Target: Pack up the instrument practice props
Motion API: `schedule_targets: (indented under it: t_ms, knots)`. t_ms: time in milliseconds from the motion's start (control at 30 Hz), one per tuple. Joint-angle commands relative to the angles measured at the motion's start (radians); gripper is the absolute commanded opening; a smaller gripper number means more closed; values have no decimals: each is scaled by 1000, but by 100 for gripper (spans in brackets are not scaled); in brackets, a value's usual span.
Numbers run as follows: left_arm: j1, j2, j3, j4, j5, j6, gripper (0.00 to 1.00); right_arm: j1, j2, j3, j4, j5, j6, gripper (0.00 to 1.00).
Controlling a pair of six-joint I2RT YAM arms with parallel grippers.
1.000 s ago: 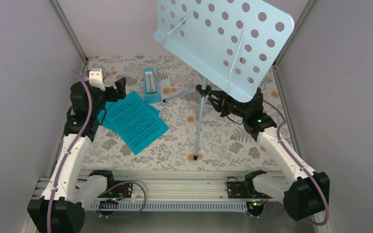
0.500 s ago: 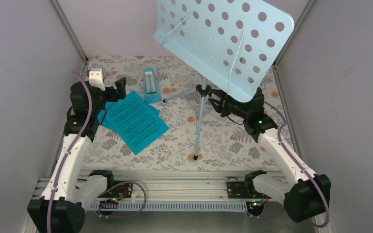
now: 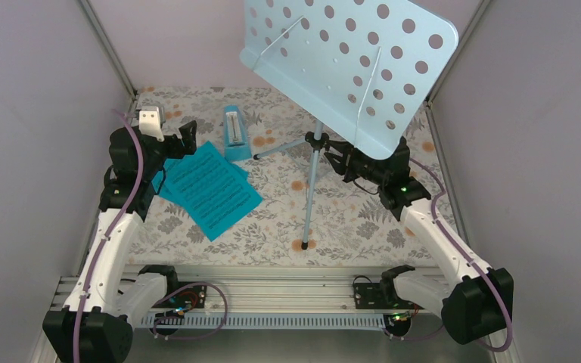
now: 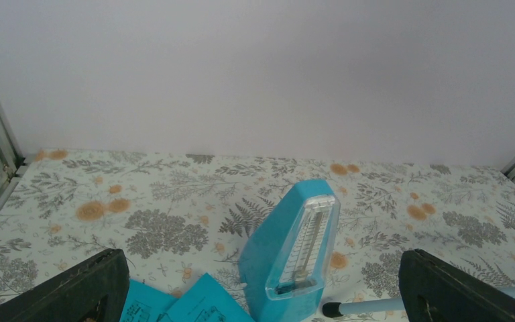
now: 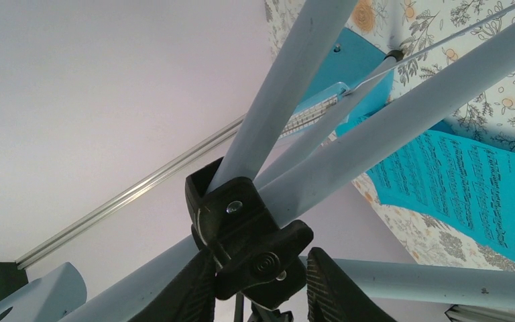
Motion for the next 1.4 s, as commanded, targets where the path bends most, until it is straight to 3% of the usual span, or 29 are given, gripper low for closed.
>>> schedule_targets:
  t_ms: [0, 367, 600, 700, 800, 1233, 1367]
  knots:
    - [2, -6, 19, 4, 11, -8, 100, -7, 11, -9, 7, 13, 16, 30]
    - [2, -7, 18, 3, 11, -8, 100, -7, 19, -20, 17, 4, 6, 4]
    - [2, -6, 18, 4, 14, -8, 100, -7, 3, -52, 25, 8, 0, 5]
    - [2, -4, 18, 3, 15, -8, 100, -6, -3, -67, 27, 9, 7, 20]
    - [1, -3, 17, 4, 14, -8, 100, -8, -2, -78, 36, 12, 13, 24]
    - [2, 1, 18, 2, 17, -8, 100, -21, 32, -83, 85, 14, 12, 18]
    - [2, 2, 18, 2, 19, -8, 100, -24, 41, -85, 96, 13, -1, 11]
